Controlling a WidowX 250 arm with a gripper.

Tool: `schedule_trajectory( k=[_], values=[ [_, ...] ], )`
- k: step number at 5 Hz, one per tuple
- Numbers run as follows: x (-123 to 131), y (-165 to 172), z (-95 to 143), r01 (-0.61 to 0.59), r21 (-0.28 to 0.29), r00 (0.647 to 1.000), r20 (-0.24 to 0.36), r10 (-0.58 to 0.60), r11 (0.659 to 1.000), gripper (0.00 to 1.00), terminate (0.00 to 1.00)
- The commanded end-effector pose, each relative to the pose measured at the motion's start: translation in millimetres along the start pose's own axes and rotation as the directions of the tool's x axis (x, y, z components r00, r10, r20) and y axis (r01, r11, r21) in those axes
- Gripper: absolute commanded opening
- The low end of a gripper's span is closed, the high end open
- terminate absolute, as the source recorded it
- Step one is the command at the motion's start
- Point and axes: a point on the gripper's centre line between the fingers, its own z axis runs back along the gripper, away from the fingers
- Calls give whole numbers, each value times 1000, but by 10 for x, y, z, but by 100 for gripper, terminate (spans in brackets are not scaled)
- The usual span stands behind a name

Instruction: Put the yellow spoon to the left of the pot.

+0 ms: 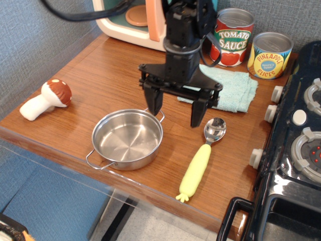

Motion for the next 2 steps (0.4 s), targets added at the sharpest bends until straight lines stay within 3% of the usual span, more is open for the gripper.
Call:
schedule_trajectory(
  k=[1,2],
  values=[
    [635,72,41,-146,21,988,49,145,989,100,0],
    [679,128,-80,-227,46,974,34,225,973,100,0]
  ],
)
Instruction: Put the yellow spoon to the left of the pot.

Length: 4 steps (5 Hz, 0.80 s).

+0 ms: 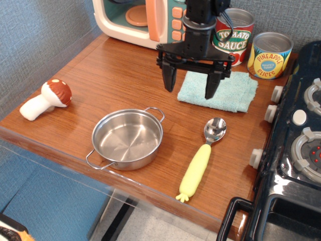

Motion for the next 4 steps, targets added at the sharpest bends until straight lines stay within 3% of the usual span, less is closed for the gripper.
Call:
schedule_trajectory(
  k=[1,2,3,4],
  values=[
    [167,153,9,-86,8,995,45,86,996,100,0],
    [101,194,48,-30,-62,996,85,35,998,100,0],
    [-73,8,102,56,-97,994,99,-46,994,100,0],
    [-369,-222,50,153,-92,985,97,-144,984,100,0]
  ],
)
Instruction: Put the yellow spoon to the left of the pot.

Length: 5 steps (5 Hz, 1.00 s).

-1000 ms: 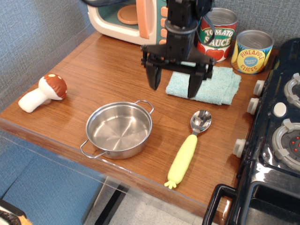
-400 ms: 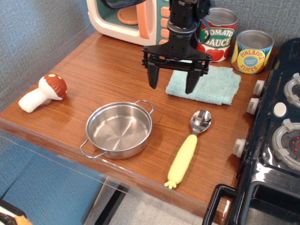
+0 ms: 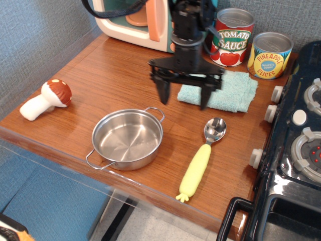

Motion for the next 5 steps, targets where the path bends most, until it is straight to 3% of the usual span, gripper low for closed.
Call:
schedule_trajectory(
  k=[1,3,4,5],
  values=[
    [-417,-325,58,156,4,987,34,-156,988,100,0],
    [-730,-336,-166,192,43,981,-32,-191,980,100,0],
    [-792,-322,-226,193,52,981,-40,-191,980,0,0],
    [-821,-344,-216,199,28,980,-19,-199,980,0,0]
  ],
)
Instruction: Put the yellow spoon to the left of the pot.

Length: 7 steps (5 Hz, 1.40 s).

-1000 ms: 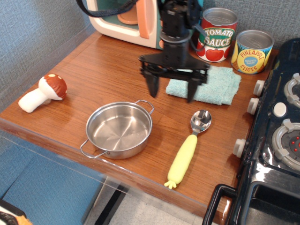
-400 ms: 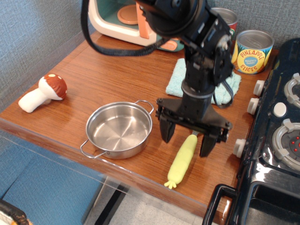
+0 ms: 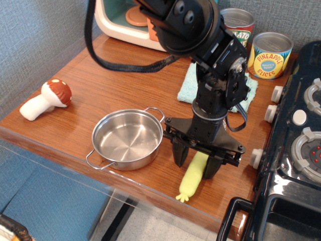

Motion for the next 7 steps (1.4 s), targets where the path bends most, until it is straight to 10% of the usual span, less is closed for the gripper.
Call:
schedule_trajectory(
  k=[1,4,7],
  values=[
    [-42,-5,105,39,-54,998,53,-36,998,0,0],
    [413,647,922,38,-92,997,77,-31,995,0,0],
    [741,1995,571,146,89,988,32,-149,985,0,0]
  ],
)
